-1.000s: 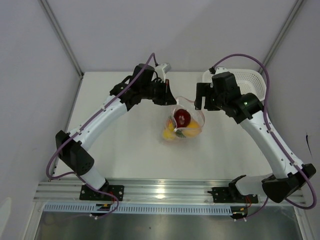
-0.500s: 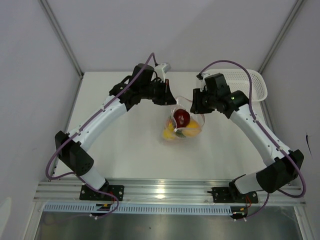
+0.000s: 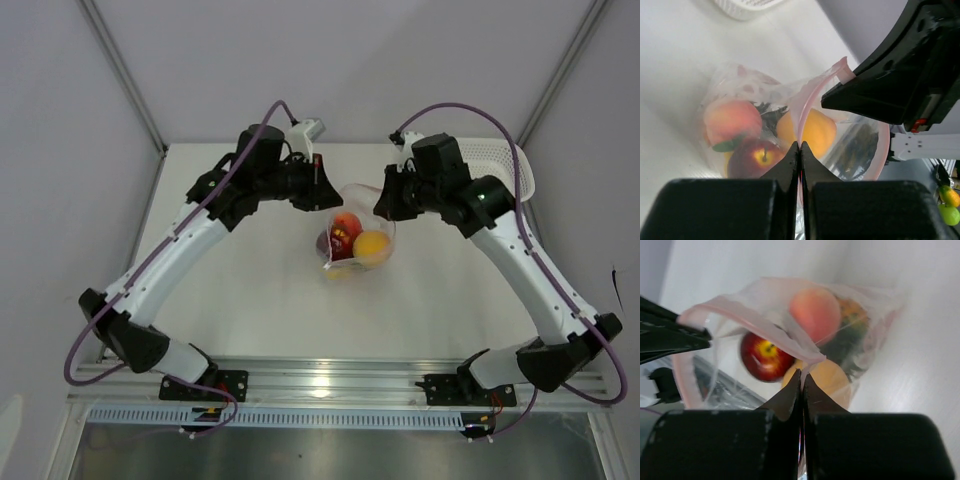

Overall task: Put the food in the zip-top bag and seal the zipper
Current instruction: Adjust the zipper food storage bag at the center of the board.

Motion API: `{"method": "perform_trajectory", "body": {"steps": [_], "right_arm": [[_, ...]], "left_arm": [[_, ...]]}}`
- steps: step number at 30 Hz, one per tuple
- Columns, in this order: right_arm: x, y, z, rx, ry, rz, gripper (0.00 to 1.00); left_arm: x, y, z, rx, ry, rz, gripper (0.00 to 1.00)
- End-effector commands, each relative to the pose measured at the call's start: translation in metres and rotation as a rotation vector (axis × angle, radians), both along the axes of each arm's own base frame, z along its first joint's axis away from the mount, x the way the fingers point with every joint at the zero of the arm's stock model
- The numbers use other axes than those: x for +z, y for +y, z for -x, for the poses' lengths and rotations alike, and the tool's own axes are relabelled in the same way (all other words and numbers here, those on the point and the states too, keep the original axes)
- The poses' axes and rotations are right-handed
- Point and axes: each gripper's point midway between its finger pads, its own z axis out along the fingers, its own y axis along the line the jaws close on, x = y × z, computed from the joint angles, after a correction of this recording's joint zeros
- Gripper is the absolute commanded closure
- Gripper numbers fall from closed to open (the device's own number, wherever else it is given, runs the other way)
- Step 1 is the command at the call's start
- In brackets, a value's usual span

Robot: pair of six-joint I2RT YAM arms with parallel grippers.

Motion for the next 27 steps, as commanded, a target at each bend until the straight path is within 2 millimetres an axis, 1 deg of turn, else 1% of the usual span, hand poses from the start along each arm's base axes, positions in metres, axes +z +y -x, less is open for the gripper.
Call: {"method": "perform_trajectory", "body": {"steps": [1, 3, 4, 5, 6, 7, 8, 9, 11, 12, 13, 14, 15, 16, 17, 18, 19, 20, 21, 22, 23, 24, 26, 27], "right_arm": [[0.077, 0.004, 0.033, 0.004, -0.099, -0.15, 1.0], [0.077, 0.008, 0.038, 0.002, -0.073, -0.198, 1.0], [0.055, 0.012, 0.04, 0.013, -0.021, -0.186, 1.0], [0.047, 0.015, 0.037, 0.01, -0.019, -0.193, 1.0], [0.034, 0.016, 0.035, -0.004, 0.005, -0.185, 1.0], [0.017, 0.016, 0.032, -0.015, 0.029, -0.164, 1.0], [-0.01, 0.017, 0.029, -0.024, 0.067, -0.136, 1.0], [-0.023, 0.017, 0.027, -0.033, 0.087, -0.119, 1.0], [-0.052, 0.018, 0.022, -0.051, 0.135, -0.086, 1.0], [-0.056, 0.019, 0.021, -0.056, 0.143, -0.079, 1.0], [-0.059, 0.019, 0.02, -0.054, 0.148, -0.066, 1.0], [-0.058, 0.017, 0.018, -0.067, 0.139, -0.055, 1.0], [-0.046, 0.017, 0.015, -0.07, 0.113, -0.064, 1.0], [-0.039, 0.016, 0.016, -0.065, 0.098, -0.062, 1.0], [-0.031, 0.015, 0.015, -0.065, 0.079, -0.065, 1.0], [-0.011, 0.016, 0.014, -0.059, 0.044, -0.087, 1.0], [-0.001, 0.015, 0.014, -0.058, 0.026, -0.094, 1.0], [0.005, 0.014, 0.019, -0.051, 0.023, -0.087, 1.0], [0.024, 0.013, 0.019, -0.054, -0.016, -0.105, 1.0], [0.033, 0.012, 0.021, -0.052, -0.032, -0.114, 1.0], [0.044, 0.011, 0.029, -0.048, -0.046, -0.128, 1.0], [0.053, 0.009, 0.032, -0.047, -0.062, -0.144, 1.0], [0.072, 0.007, 0.04, -0.042, -0.099, -0.188, 1.0], [0.082, 0.003, 0.046, -0.046, -0.112, -0.22, 1.0]], "left_arm": [[0.076, 0.014, 0.032, -0.055, -0.15, 0.133, 0.99], [0.079, 0.016, 0.037, -0.064, -0.156, 0.147, 0.99], [0.069, 0.014, 0.035, -0.062, -0.143, 0.137, 0.99], [0.062, 0.012, 0.03, -0.057, -0.138, 0.13, 0.99], [0.041, 0.011, 0.026, -0.053, -0.097, 0.097, 0.99], [0.031, 0.009, 0.022, -0.046, -0.08, 0.078, 0.99], [0.017, 0.005, 0.013, -0.042, -0.061, 0.06, 1.0], [-0.006, 0.003, 0.012, -0.042, -0.014, 0.031, 1.0], [-0.024, 0.0, 0.005, -0.035, 0.017, 0.003, 1.0], [-0.028, 0.0, 0.005, -0.034, 0.028, -0.002, 0.99], [-0.027, -0.001, 0.004, -0.034, 0.026, 0.001, 0.99], [-0.019, -0.001, 0.004, -0.034, 0.013, 0.011, 0.99], [-0.011, 0.0, 0.005, -0.034, -0.003, 0.019, 0.99], [0.011, 0.001, 0.006, -0.034, -0.039, 0.04, 0.99], [0.019, 0.003, 0.007, -0.033, -0.057, 0.043, 0.99], [0.028, 0.004, 0.009, -0.036, -0.074, 0.05, 0.99], [0.054, 0.006, 0.011, -0.039, -0.121, 0.08, 0.99], [0.056, 0.008, 0.014, -0.042, -0.121, 0.075, 0.99], [0.061, 0.009, 0.017, -0.051, -0.124, 0.082, 1.0], [0.074, 0.011, 0.023, -0.057, -0.145, 0.101, 0.99], [0.078, 0.012, 0.028, -0.063, -0.144, 0.111, 0.99], [0.078, 0.012, 0.032, -0.077, -0.139, 0.122, 0.99], [0.086, 0.016, 0.042, -0.081, -0.154, 0.158, 0.99], [0.081, 0.016, 0.044, -0.088, -0.149, 0.159, 1.0]]}}
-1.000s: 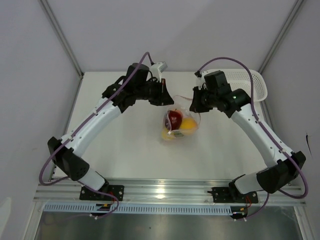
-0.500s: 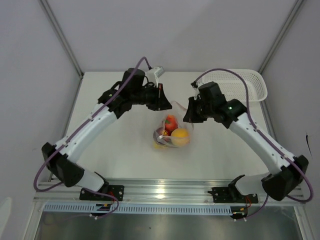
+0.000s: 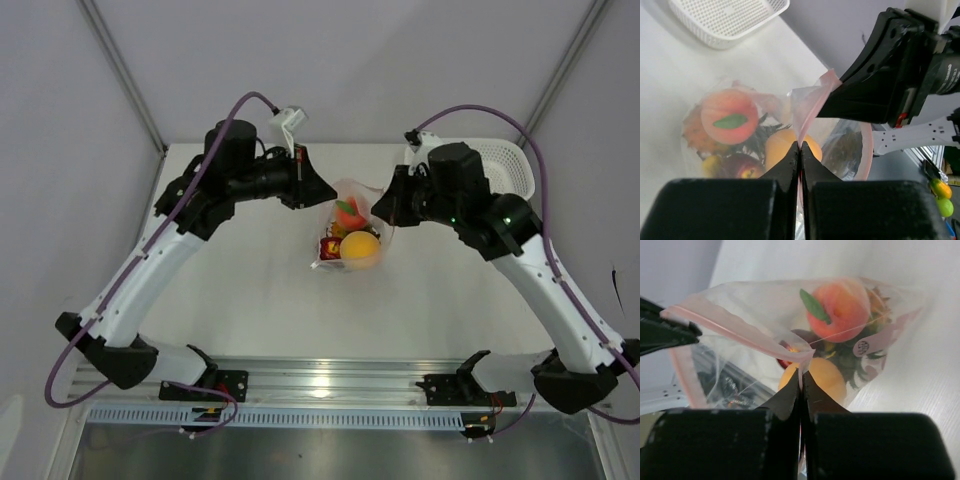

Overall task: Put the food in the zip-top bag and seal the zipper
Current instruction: Adjust the zipper food storage bag at the center of the board.

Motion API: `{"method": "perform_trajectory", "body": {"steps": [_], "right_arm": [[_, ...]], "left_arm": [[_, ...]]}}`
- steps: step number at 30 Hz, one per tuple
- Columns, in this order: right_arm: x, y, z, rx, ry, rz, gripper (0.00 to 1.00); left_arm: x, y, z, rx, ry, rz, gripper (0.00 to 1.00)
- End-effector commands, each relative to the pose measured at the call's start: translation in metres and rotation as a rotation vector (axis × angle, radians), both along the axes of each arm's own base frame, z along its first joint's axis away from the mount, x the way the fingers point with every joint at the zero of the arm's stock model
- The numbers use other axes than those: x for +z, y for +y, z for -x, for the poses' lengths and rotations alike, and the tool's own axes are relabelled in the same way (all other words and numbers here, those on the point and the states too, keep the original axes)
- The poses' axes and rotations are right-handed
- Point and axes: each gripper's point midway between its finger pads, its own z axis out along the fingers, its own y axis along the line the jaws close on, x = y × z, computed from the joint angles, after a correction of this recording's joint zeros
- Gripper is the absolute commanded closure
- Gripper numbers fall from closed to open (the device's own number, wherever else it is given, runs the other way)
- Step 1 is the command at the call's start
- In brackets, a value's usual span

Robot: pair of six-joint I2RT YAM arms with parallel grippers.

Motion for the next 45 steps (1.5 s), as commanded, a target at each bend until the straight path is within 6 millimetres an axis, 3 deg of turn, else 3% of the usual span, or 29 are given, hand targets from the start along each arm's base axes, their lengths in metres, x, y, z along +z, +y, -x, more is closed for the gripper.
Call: {"method": "perform_trajectory", "body": {"steps": [1, 4, 10, 12, 14, 15, 17, 20, 23, 26, 27, 32, 35, 37, 38, 39, 41, 43, 45], "right_arm": [[0.04, -0.012, 0.022, -0.009, -0.072, -0.084, 1.0], [0.03, -0.015, 0.024, -0.023, -0.054, -0.079, 1.0], [-0.059, -0.015, 0.015, -0.078, 0.089, 0.019, 1.0], [-0.081, -0.012, 0.016, -0.075, 0.127, 0.034, 1.0], [-0.088, -0.011, 0.013, -0.079, 0.135, 0.043, 1.0], [-0.088, -0.013, 0.012, -0.086, 0.13, 0.05, 1.0], [-0.076, -0.015, 0.009, -0.091, 0.105, 0.061, 1.0], [-0.041, -0.018, 0.006, -0.096, 0.041, 0.036, 1.0], [-0.011, -0.02, 0.009, -0.092, -0.008, 0.005, 1.0], [0.004, -0.023, 0.014, -0.097, -0.027, -0.023, 1.0], [0.008, -0.024, 0.016, -0.101, -0.031, -0.04, 1.0], [0.001, -0.024, 0.019, -0.123, -0.001, -0.067, 1.0], [-0.006, -0.024, 0.02, -0.135, 0.022, -0.079, 1.0], [-0.01, -0.023, 0.021, -0.139, 0.036, -0.086, 1.0], [-0.011, -0.023, 0.021, -0.143, 0.042, -0.088, 1.0], [-0.013, -0.022, 0.022, -0.145, 0.051, -0.089, 1.0], [-0.013, -0.022, 0.021, -0.158, 0.064, -0.102, 1.0], [-0.015, -0.022, 0.02, -0.174, 0.079, -0.109, 1.0], [-0.016, -0.021, 0.018, -0.195, 0.101, -0.125, 1.0]], "left_arm": [[0.027, 0.006, 0.019, -0.04, -0.066, 0.079, 0.99], [-0.002, 0.005, 0.012, -0.029, -0.017, 0.032, 0.99], [-0.083, -0.011, -0.004, -0.033, 0.136, -0.043, 0.99], [-0.092, -0.014, -0.009, -0.029, 0.148, -0.047, 0.99], [-0.088, -0.015, -0.012, -0.023, 0.136, -0.049, 0.99], [-0.087, -0.015, -0.013, -0.022, 0.135, -0.055, 0.99], [-0.064, -0.015, -0.014, -0.029, 0.103, -0.04, 0.99], [-0.02, -0.013, -0.007, -0.042, 0.024, 0.011, 1.0], [0.003, -0.007, 0.001, -0.044, -0.017, 0.036, 0.99], [0.007, -0.004, 0.006, -0.047, -0.03, 0.05, 0.99], [-0.001, -0.004, 0.005, -0.045, -0.02, 0.041, 0.99], [-0.033, -0.007, 0.0, -0.057, 0.023, -0.017, 0.85], [-0.039, 0.001, -0.005, -0.006, -0.011, -0.028, 0.4], [-0.029, 0.012, -0.001, 0.027, -0.099, -0.004, 0.29], [-0.022, 0.019, -0.003, 0.068, -0.143, 0.003, 0.11], [-0.003, 0.028, 0.004, 0.089, -0.23, 0.046, 0.07], [-0.01, 0.043, 0.004, 0.155, -0.279, 0.044, 0.0], [0.003, 0.06, 0.014, 0.194, -0.355, 0.069, 0.01], [-0.007, 0.066, 0.014, 0.214, -0.367, 0.05, 0.01]]}}
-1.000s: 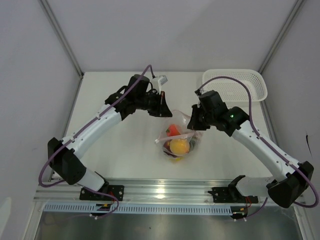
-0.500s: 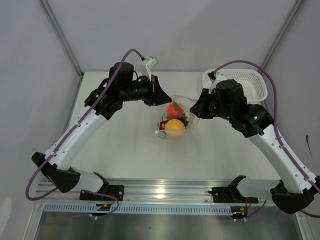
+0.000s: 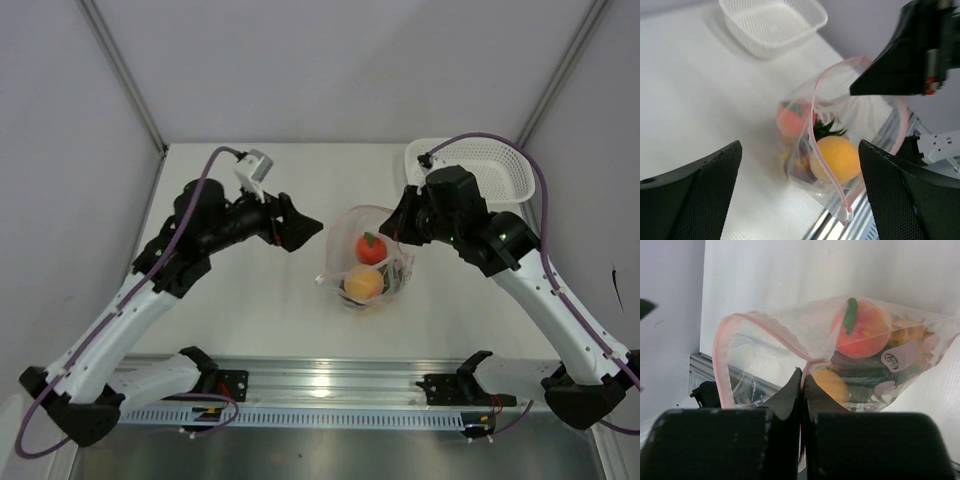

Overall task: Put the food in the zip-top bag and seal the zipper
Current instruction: Adjust the zipper food storage bag at the center of the board.

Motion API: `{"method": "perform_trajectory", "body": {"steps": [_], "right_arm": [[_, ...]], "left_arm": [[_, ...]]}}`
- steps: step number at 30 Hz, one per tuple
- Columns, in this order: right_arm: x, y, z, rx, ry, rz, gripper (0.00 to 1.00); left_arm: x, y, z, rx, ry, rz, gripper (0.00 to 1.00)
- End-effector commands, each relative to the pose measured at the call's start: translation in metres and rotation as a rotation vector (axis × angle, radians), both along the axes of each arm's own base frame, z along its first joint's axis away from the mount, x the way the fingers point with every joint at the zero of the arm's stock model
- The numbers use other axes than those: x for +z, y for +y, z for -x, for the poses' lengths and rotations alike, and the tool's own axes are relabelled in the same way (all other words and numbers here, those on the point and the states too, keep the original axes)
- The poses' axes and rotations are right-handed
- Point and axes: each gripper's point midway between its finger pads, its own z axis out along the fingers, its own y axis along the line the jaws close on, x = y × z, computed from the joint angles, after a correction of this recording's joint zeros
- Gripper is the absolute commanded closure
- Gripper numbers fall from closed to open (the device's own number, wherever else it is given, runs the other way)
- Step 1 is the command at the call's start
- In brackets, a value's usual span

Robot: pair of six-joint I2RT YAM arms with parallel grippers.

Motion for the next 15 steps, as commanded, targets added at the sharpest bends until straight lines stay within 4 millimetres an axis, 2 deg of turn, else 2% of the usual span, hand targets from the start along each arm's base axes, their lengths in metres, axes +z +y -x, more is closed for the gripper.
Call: {"method": "perform_trajectory", "body": {"steps": [1, 2, 4, 6, 7, 8, 9, 11, 12, 15], "right_arm": [[0.009, 0.0, -0.005, -0.06, 0.006, -0.065, 1.0], [0.005, -0.003, -0.01, -0.089, 0.028, -0.072, 1.0], [-0.002, -0.007, -0.014, -0.11, 0.058, -0.09, 1.0], [-0.004, -0.018, -0.025, -0.16, 0.077, -0.134, 1.0], [-0.011, -0.017, -0.025, -0.147, 0.108, -0.163, 1.0], [-0.013, -0.025, -0.032, -0.174, 0.118, -0.185, 1.0], [-0.009, -0.025, -0.036, -0.18, 0.115, -0.224, 1.0], [-0.01, -0.024, -0.036, -0.16, 0.14, -0.264, 1.0], [-0.01, -0.024, -0.041, -0.164, 0.139, -0.275, 1.0], [-0.005, -0.021, -0.043, -0.15, 0.134, -0.293, 1.0]], "left_arm": [[0.048, 0.022, 0.0, 0.079, -0.239, 0.082, 0.0], [0.026, 0.021, 0.001, 0.069, -0.203, 0.063, 0.0], [0.02, 0.018, 0.006, 0.054, -0.212, 0.106, 0.0], [0.023, 0.022, 0.019, 0.04, -0.254, 0.166, 0.01], [0.014, 0.022, 0.022, 0.031, -0.258, 0.176, 0.01], [0.031, 0.025, 0.033, 0.016, -0.327, 0.227, 0.0], [0.018, 0.023, 0.036, -0.006, -0.334, 0.229, 0.01], [0.027, 0.023, 0.046, -0.034, -0.396, 0.28, 0.01], [0.011, 0.023, 0.051, -0.051, -0.395, 0.279, 0.0], [0.013, 0.018, 0.065, -0.099, -0.468, 0.346, 0.0]]}}
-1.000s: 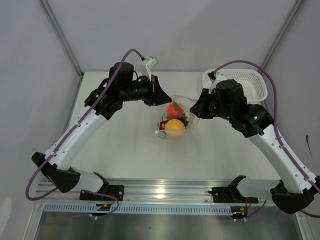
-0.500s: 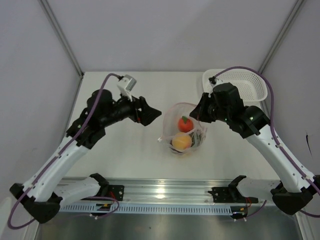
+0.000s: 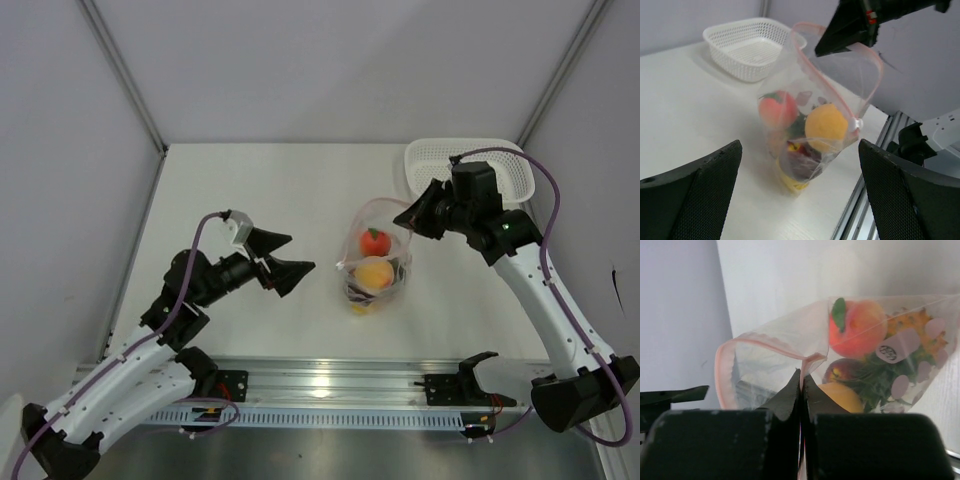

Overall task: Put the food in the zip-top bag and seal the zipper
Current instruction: Adjust the zipper food storage bag at the center of the board.

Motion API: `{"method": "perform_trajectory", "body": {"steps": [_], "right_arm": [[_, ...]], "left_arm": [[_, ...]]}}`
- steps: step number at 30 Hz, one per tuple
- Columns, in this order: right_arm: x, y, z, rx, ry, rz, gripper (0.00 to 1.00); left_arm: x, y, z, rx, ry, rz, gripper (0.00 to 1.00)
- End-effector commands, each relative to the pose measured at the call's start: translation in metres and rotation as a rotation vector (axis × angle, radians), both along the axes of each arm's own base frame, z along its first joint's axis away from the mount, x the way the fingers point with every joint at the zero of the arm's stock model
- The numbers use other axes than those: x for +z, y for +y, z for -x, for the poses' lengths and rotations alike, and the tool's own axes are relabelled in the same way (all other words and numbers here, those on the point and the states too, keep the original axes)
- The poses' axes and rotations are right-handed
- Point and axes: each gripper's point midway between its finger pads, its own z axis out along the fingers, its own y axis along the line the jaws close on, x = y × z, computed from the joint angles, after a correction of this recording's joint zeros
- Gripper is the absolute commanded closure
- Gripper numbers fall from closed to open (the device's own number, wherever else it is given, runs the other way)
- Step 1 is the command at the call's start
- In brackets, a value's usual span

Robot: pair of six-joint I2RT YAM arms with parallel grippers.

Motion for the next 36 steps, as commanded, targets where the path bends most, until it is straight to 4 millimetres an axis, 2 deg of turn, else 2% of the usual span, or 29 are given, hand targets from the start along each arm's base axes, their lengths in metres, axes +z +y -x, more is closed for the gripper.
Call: {"method": "perform_trajectory", "body": {"steps": [1, 4, 9, 10, 17, 22, 26, 32, 36], "right_arm": [[0.029, 0.017, -0.003, 0.052, -0.061, -0.111, 1.0], [0.032, 0.018, -0.006, 0.058, -0.067, -0.123, 1.0], [0.038, 0.017, -0.008, 0.06, -0.081, -0.126, 1.0], [0.041, 0.016, -0.008, 0.059, -0.091, -0.129, 1.0], [0.044, 0.013, -0.006, 0.06, -0.107, -0.126, 1.0], [0.045, 0.014, -0.007, 0.07, -0.112, -0.133, 1.0], [0.045, 0.015, -0.008, 0.075, -0.117, -0.131, 1.0], [0.048, 0.016, -0.01, 0.083, -0.126, -0.136, 1.0], [0.047, 0.015, -0.01, 0.081, -0.125, -0.133, 1.0]], "left_arm": [[0.04, -0.009, 0.019, -0.078, -0.19, 0.148, 0.01], [0.031, -0.032, 0.028, -0.129, -0.185, 0.13, 0.0], [0.021, -0.056, 0.032, -0.115, -0.244, 0.118, 0.01], [0.013, -0.058, 0.031, -0.101, -0.23, 0.111, 0.01], [-0.006, -0.058, 0.006, 0.038, -0.193, 0.083, 0.01], [-0.018, -0.069, -0.002, 0.046, -0.175, 0.066, 0.0], [-0.02, -0.075, -0.003, 0.034, -0.174, 0.082, 0.0], [-0.034, -0.082, 0.0, 0.011, -0.159, 0.092, 0.02], [-0.041, -0.087, 0.002, -0.005, -0.15, 0.116, 0.07]]}}
